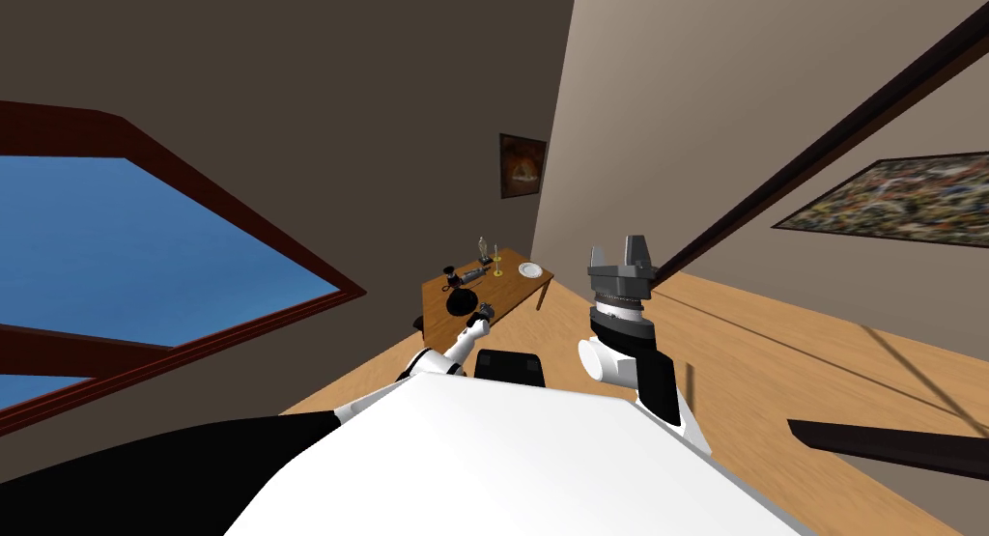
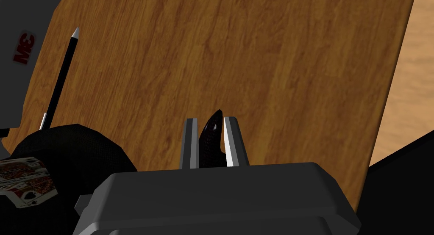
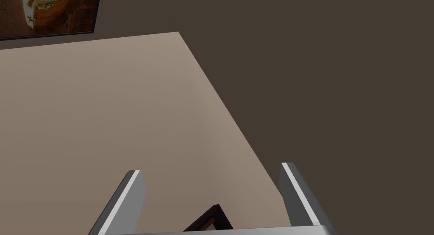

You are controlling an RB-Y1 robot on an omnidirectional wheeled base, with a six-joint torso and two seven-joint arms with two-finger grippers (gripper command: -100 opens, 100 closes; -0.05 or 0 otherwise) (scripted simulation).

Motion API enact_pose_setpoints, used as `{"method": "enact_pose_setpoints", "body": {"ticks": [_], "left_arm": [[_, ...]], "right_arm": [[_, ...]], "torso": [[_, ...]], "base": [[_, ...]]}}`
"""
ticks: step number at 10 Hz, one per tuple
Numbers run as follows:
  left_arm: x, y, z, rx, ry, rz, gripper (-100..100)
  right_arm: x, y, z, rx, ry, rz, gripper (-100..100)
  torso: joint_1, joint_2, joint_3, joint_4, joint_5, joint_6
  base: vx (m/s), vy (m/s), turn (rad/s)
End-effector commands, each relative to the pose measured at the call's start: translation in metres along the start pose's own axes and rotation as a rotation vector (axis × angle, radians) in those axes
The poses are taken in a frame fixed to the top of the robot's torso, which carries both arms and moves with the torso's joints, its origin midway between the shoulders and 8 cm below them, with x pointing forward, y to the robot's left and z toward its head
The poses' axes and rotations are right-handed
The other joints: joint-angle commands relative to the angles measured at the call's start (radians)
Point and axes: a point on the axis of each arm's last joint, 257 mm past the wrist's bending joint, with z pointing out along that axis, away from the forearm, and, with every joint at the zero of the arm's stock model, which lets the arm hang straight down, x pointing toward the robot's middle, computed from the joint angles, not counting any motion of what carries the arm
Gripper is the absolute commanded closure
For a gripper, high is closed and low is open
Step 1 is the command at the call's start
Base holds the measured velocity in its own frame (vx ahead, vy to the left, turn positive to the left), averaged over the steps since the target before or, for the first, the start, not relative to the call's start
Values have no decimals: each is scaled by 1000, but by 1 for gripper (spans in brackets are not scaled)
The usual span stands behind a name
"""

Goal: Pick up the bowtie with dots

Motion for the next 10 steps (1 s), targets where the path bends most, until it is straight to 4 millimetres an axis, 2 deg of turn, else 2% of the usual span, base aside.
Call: {"method": "enact_pose_setpoints", "body": {"ticks": [1,3,7,8,10], "left_arm": [[-5,-9,-1,-2,2,-7,100],[-5,-9,-1,-2,2,-7,100],[-24,-34,-6,0,-4,-12,100],[-22,-35,-6,3,1,-13,100],[-31,-48,-9,5,-3,-10,100]], "right_arm": [[0,0,0,0,0,0,0],[0,0,0,0,0,0,0],[0,0,0,0,0,0,0],[0,0,0,0,0,0,0],[0,0,0,0,0,0,0]], "torso": [[0,0,0,0,0,0],[-1,1,1,0,0,0],[-1,2,1,0,0,0],[-3,2,1,1,0,0],[-1,1,1,1,0,0]], "base": [[-22,-70,-12],[-17,-32,1],[-22,-52,-17],[-15,-54,4],[-14,-49,-20]]}}
